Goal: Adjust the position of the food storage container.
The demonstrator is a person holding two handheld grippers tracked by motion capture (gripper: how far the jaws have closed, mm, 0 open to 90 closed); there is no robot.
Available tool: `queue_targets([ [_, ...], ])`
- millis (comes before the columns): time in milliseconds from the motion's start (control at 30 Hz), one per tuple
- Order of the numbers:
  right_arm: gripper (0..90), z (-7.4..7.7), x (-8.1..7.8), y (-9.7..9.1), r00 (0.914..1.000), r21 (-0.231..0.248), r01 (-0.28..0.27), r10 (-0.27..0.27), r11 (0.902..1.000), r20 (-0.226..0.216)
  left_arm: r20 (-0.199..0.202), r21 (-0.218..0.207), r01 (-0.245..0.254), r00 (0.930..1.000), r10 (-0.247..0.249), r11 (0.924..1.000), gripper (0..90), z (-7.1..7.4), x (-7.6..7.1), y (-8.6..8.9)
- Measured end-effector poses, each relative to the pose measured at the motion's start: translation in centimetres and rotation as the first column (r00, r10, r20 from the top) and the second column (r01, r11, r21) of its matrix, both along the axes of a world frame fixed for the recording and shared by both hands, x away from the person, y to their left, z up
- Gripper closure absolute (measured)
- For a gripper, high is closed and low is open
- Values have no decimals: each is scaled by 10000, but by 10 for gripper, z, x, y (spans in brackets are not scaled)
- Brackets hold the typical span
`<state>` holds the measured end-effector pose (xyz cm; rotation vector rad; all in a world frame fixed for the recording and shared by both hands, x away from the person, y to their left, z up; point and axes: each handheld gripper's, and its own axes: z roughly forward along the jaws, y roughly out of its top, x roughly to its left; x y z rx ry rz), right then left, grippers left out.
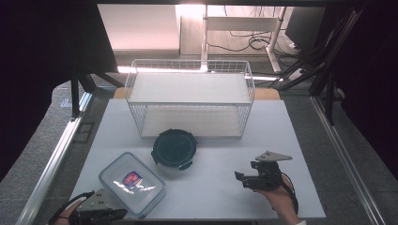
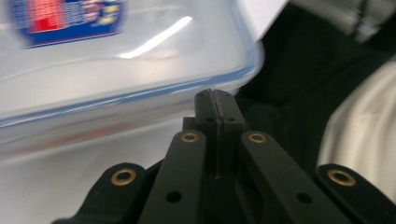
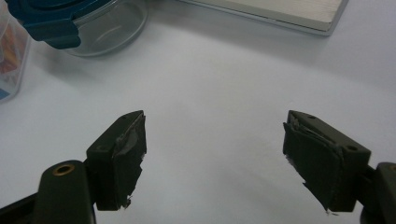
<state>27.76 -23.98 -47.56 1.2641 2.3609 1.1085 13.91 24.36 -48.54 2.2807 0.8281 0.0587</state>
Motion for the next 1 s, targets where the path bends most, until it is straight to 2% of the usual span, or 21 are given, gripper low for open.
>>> queue_targets([
  [167, 213, 0, 0, -1, 10000, 14, 20, -20, 10000, -11, 34, 113, 178, 9998, -178, 9998, 900, 0, -4, -6],
  [233, 213, 0, 0, -2, 10000, 3, 32, -32, 10000, 11, -12, 412, 240, 9997, -239, 9989, 900, -1, -5, -7],
  [533, 212, -1, 1, -2, 10000, -15, 58, -58, 10000, -25, -127, 489, 129, 9998, -123, 9987, 900, -6, -3, -8],
  [733, 212, -2, 1, -1, 10000, -17, 61, -61, 10000, -56, -90, 389, 188, 9998, -185, 9991, 900, -11, -1, -20],
  [767, 211, -2, 1, -1, 10000, -46, 40, -40, 10000, -59, 43, 392, 240, 9997, -242, 9989, 900, -12, -1, -28],
  [833, 211, -2, 1, -2, 10000, -47, 50, -50, 10000, -62, 156, 446, 270, 9995, -277, 9986, 900, -13, -1, -32],
  [933, 211, -3, 2, -2, 10000, -50, 64, -64, 10000, -44, 438, 744, 292, 9985, -325, 9968, 900, -14, 1, -43],
  [1000, 211, -2, 1, -3, 10000, -32, 62, -62, 10000, -33, 443, 798, 325, 9984, -361, 9963, 900, -15, 3, -47],
])
